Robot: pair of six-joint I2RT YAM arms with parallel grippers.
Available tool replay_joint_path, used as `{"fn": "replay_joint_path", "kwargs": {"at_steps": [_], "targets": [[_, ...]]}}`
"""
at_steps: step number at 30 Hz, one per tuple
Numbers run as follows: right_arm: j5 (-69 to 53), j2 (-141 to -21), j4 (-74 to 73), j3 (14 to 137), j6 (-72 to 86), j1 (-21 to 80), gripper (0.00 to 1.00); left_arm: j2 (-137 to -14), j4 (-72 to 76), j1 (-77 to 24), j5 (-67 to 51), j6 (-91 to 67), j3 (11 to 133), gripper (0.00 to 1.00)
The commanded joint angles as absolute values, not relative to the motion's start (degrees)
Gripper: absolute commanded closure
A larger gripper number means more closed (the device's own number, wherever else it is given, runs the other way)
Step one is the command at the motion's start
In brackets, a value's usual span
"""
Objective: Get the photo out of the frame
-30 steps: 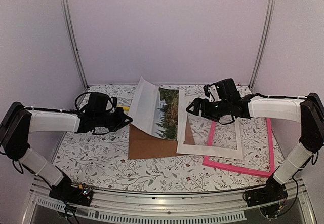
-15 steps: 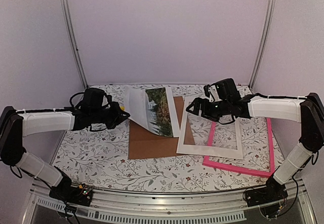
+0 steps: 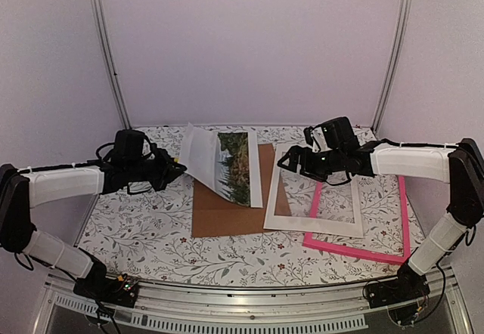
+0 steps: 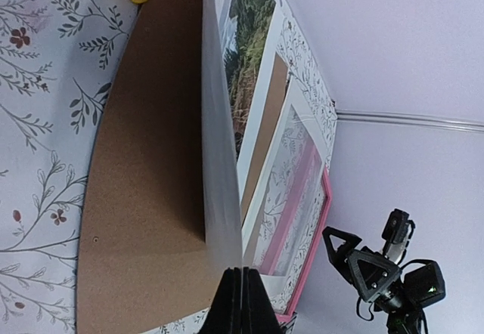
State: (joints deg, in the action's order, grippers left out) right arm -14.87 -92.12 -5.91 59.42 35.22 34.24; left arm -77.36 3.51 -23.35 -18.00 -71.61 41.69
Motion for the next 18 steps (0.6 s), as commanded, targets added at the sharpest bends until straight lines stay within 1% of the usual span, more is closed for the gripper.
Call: {"fn": "replay_joint_path", "kwargs": {"at_steps": [1,12,18], "targets": [[-15.8,-92.7,-4.7,59.4,35.8,34.7,0.01,-76.9,3.9,-20.7,-21.1,-73.4,40.9,1.0],[-17.5,-94.3,-4.0,59.2,36.6,34.7,0.01,-78.1,7.4,-18.9,-29.3,-83.0,37.5,1.0],[-20.6,-96.0,-2.3,58.2,37.7,34.8,0.01,-77.9,8.6,-18.8,-31.1,-85.6,35.9,1.0]]}}
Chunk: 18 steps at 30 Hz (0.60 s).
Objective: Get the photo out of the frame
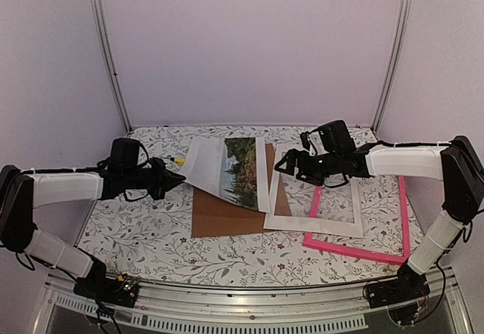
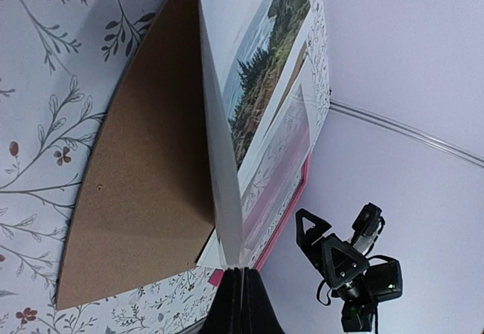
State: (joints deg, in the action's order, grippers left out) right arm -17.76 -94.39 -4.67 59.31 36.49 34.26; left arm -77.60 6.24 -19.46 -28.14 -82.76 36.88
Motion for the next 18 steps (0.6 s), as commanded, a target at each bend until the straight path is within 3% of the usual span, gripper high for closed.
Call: {"fn": "replay_joint_path", "kwargs": {"at_steps": [1,18], "targets": [[-21.8,-96.5,-1.7,57.9,38.2,34.8,0.01,-78.0,8.8,-18.9,-31.4,-85.8,35.8,1.0],[-32.1,-102.9,5.5,55.6,42.8,35.4,0.01,-76.3,15.0,-18.5,-33.3,-92.1,32.6,1.0]]}}
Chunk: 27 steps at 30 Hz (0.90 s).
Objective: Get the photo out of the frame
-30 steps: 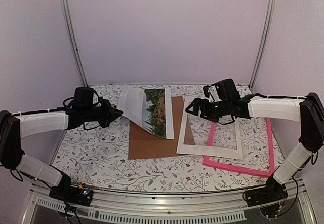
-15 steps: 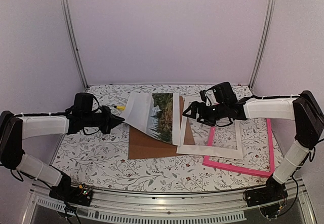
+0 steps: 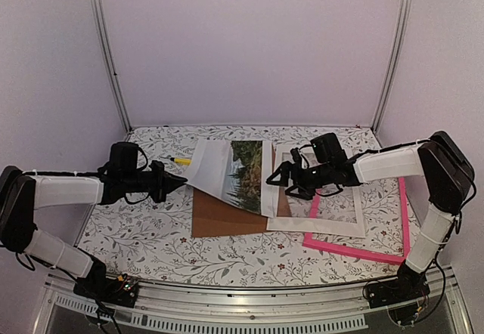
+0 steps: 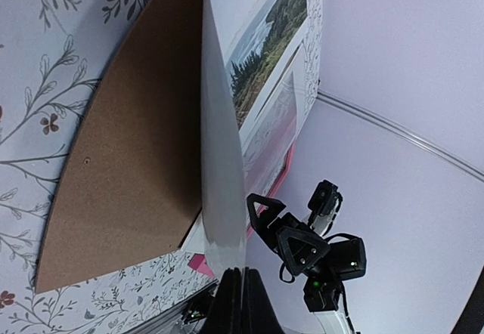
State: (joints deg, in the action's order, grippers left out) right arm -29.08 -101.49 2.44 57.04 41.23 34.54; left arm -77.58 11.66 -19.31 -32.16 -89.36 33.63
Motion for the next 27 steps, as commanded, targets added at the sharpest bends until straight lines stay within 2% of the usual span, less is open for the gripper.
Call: {"fn": "replay_joint_path", "kwargs": {"at_steps": [1,8,27], "targets": [[-32.3,-103.1,5.9,55.3,43.1,35.5,0.01,-75.9,16.2,-18.5,-33.2,-93.0,32.1,1.0],[-35.7,-103.8,9.0,53.4,45.5,35.8,0.01,-73.9,22.4,-18.4,-32.5,-97.7,28.3,1.0],[-41.4,-108.5,17.1,50.6,53.6,37.7,0.02,-73.1,26.1,-18.4,-32.2,-99.7,26.8,1.0]]}}
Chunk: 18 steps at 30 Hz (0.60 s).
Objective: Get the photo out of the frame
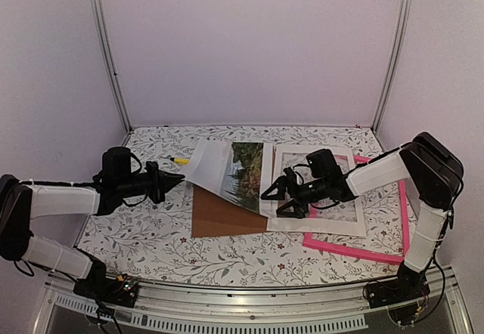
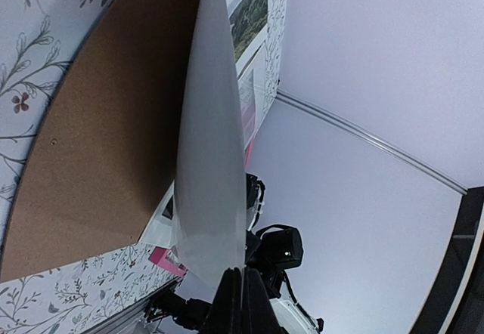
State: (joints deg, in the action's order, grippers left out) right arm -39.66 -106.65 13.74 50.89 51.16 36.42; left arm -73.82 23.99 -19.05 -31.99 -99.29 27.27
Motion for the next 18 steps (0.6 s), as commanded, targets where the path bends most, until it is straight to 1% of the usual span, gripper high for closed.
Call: {"fn": "replay_joint_path", "kwargs": {"at_steps": [1,9,18], "targets": [[-41.7,-108.8,17.7,50.6,54.3,37.9,0.02,-73.1,26.3,-18.4,-32.2,-99.7,26.7,1.0],[-42.7,-110.9,23.4,49.7,59.3,39.4,0.03,-72.9,27.0,-18.4,-32.2,-99.9,26.3,1.0],[-42.9,-112.6,25.3,52.3,61.9,39.4,0.09,-72.5,26.2,-18.4,-33.0,-98.8,26.5,1.0]]}}
